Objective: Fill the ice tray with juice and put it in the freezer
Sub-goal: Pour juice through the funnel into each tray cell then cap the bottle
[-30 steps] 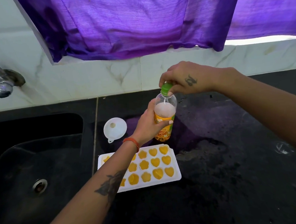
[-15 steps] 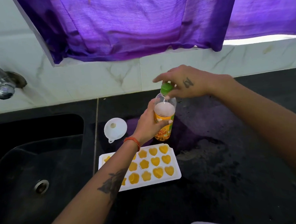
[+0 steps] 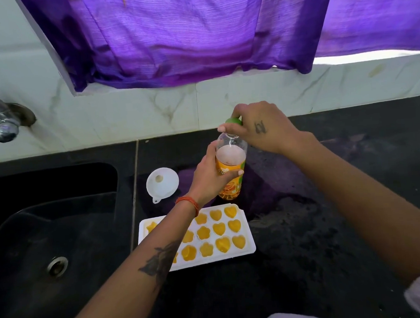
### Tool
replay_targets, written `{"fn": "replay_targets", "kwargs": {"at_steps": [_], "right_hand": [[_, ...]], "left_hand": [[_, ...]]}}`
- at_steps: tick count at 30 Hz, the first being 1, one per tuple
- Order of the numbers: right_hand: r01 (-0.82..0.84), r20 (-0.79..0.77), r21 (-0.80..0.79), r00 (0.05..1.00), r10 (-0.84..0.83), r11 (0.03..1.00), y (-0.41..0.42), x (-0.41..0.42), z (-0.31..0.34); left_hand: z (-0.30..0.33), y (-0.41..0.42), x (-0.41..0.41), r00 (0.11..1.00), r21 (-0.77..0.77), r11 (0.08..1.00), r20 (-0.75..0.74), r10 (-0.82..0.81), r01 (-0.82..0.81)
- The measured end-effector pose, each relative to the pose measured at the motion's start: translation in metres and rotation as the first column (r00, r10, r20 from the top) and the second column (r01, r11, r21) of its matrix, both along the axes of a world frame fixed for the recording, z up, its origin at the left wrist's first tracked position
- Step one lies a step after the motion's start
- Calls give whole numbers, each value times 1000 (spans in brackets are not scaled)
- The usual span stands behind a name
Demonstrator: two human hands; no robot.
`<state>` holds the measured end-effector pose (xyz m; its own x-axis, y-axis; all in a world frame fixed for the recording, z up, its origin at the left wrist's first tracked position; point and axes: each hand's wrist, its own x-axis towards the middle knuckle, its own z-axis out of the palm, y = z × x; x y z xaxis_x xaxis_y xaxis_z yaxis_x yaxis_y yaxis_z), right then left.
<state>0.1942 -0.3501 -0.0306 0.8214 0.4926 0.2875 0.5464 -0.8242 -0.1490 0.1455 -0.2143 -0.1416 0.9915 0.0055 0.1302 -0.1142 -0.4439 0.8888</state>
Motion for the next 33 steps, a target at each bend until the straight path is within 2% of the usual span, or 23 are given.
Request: {"fn": "replay_targets", "kwargs": {"at_steps": [3, 5, 7, 8, 11, 14, 18, 20, 22, 24, 26, 28, 30, 31, 33], "right_hand": [[60, -285, 310, 958, 32, 949, -20, -9, -27], [218, -453, 520, 890, 50, 826, -30, -26, -62], [401, -607, 618, 790, 85, 676, -27, -45, -97], [441, -636, 618, 767, 85, 650, -22, -51, -111], [401, -582, 644, 809, 77, 652, -3, -59, -135], [415, -527, 638, 849, -25, 649, 11, -49, -140], [433, -508, 560, 853, -119, 706, 20, -28, -139], [414, -522, 556, 848, -85, 721, 21, -15, -136], [398, -540, 563, 841, -43, 724, 23, 1, -134], [388, -544, 562, 838, -27, 731, 26, 19, -131], [377, -541, 559, 841, -20, 739, 32, 42, -128], [364, -534, 556, 846, -15, 747, 39, 67, -124], [366, -533, 546, 846, -24, 754, 47, 92, -122], [371, -536, 539, 844, -32, 756, 51, 104, -121], [371, -541, 525, 840, -35, 766, 58, 125, -120]], "left_hand": [[2, 10, -3, 988, -102, 988, -95, -123, 113], [0, 19, -6, 959, -167, 968, -180, -219, 189], [-4, 27, -9, 936, -221, 960, -267, -228, 171], [-7, 29, -9, 929, -239, 960, -301, -216, 145], [-16, 28, -9, 929, -271, 956, -313, -197, 111], [-22, 25, -7, 944, -286, 956, -295, -151, 64], [-26, 31, -3, 958, -252, 966, -260, -122, 55], [-24, 35, 0, 965, -221, 972, -229, -129, 77], [-18, 41, 5, 979, -131, 988, -179, -100, 77], [-13, 54, 10, 998, 110, 994, -55, 1, 5], [-9, 73, 16, 990, 376, 918, 110, 87, -122], [-7, 96, 19, 968, 544, 804, 192, 161, -241], [-7, 118, 21, 951, 653, 696, 136, 278, -297], [-8, 128, 22, 929, 687, 662, 53, 365, -300], [-9, 146, 27, 823, 688, 666, -176, 539, -289]]}}
